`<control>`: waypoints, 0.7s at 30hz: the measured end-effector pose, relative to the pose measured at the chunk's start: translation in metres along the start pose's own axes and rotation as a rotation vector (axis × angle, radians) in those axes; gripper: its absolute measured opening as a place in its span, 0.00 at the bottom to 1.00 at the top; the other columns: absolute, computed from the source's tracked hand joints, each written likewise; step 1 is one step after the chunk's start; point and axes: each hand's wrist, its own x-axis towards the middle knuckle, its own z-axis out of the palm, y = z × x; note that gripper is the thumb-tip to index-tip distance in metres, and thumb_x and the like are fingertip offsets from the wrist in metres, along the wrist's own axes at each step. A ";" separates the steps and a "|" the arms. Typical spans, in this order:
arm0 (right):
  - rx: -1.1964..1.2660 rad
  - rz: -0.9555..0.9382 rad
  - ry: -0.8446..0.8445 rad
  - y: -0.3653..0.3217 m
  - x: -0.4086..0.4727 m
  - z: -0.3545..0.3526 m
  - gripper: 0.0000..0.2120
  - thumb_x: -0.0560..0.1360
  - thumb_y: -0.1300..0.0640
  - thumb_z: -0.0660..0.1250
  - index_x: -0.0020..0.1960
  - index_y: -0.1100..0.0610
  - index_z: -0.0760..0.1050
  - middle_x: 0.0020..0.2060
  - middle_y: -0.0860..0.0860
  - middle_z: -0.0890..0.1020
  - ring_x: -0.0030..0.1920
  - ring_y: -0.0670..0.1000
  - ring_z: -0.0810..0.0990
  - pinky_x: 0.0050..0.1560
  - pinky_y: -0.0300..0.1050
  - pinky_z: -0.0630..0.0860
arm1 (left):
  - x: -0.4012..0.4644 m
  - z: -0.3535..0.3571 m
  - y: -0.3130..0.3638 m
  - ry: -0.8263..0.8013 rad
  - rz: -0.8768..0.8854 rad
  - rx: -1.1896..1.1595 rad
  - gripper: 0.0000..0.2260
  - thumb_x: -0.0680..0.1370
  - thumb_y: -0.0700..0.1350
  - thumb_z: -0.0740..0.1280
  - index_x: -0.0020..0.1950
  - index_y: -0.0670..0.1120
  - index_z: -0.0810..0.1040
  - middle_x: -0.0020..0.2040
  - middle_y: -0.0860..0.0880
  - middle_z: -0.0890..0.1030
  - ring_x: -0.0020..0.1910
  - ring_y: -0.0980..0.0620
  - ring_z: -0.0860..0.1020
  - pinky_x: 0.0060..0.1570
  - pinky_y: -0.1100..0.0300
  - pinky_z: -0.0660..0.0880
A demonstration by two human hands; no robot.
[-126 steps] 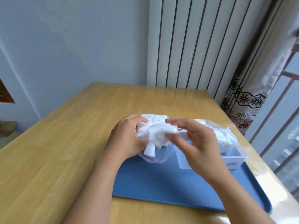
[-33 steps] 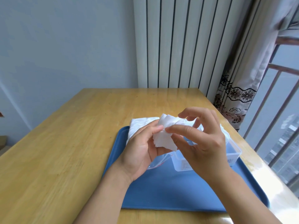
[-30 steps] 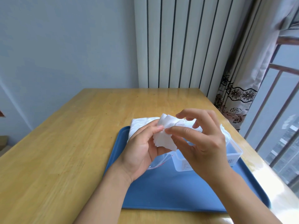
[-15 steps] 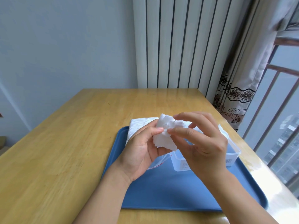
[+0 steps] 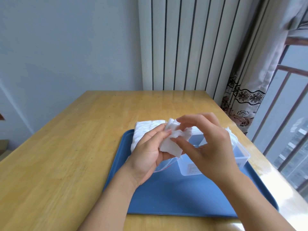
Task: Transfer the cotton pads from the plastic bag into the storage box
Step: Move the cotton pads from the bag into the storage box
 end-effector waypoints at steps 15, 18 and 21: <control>0.222 0.358 -0.008 0.002 0.006 -0.004 0.32 0.66 0.58 0.83 0.65 0.45 0.73 0.39 0.41 0.85 0.47 0.46 0.83 0.48 0.34 0.73 | 0.002 0.002 -0.003 0.048 -0.033 0.039 0.16 0.85 0.44 0.57 0.68 0.41 0.77 0.65 0.39 0.81 0.58 0.44 0.80 0.62 0.44 0.77; 0.206 0.318 0.031 0.002 0.003 0.000 0.30 0.66 0.60 0.83 0.64 0.49 0.75 0.40 0.44 0.83 0.48 0.49 0.82 0.49 0.39 0.74 | 0.002 0.000 -0.005 0.045 -0.032 0.026 0.16 0.85 0.44 0.56 0.68 0.40 0.77 0.65 0.38 0.81 0.58 0.44 0.79 0.63 0.43 0.76; 0.194 0.283 0.052 0.001 0.002 0.001 0.28 0.66 0.60 0.82 0.62 0.50 0.76 0.42 0.43 0.83 0.49 0.50 0.82 0.47 0.37 0.73 | 0.002 0.001 -0.004 0.042 -0.024 0.017 0.17 0.85 0.43 0.55 0.67 0.40 0.78 0.64 0.38 0.81 0.58 0.45 0.79 0.63 0.43 0.76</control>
